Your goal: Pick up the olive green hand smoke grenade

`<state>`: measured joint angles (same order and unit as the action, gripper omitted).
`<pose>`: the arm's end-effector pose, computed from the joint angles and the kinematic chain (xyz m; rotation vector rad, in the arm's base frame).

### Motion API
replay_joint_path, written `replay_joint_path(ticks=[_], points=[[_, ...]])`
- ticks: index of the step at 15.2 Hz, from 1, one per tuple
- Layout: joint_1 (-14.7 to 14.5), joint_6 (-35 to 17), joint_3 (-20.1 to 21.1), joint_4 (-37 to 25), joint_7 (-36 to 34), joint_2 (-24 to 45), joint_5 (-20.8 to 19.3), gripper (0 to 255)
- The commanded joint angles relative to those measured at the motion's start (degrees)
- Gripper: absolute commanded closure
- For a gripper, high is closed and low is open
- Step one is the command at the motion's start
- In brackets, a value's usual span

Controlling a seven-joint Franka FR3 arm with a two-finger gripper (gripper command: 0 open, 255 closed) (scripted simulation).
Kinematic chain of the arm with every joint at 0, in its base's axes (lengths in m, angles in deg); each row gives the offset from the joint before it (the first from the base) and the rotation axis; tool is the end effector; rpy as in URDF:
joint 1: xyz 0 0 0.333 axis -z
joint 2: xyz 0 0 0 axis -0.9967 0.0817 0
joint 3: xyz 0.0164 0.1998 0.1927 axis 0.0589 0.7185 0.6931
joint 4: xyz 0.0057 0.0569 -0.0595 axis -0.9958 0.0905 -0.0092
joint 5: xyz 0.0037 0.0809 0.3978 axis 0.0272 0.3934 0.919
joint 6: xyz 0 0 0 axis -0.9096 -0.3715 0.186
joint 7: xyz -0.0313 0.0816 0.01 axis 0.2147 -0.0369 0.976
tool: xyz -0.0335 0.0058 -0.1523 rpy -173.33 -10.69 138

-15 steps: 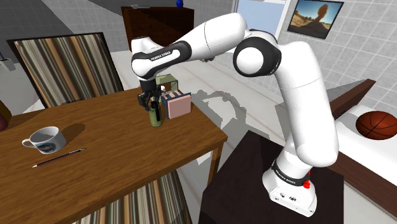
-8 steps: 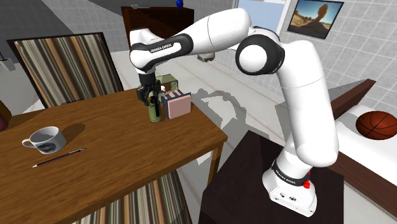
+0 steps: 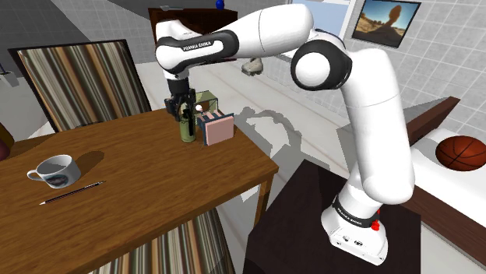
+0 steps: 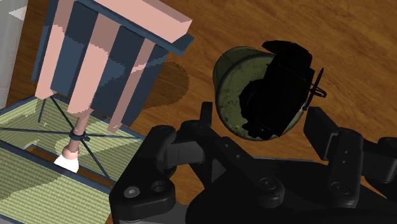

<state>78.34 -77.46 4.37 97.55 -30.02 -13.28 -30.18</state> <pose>0.6941 0.1216 0.3217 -3.1170 -0.1984 0.0751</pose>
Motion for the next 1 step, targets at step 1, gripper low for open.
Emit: replay_joint_path(ticks=[1], points=[[0.0,0.43,0.01,-0.24,0.0,-0.19,0.01,255]])
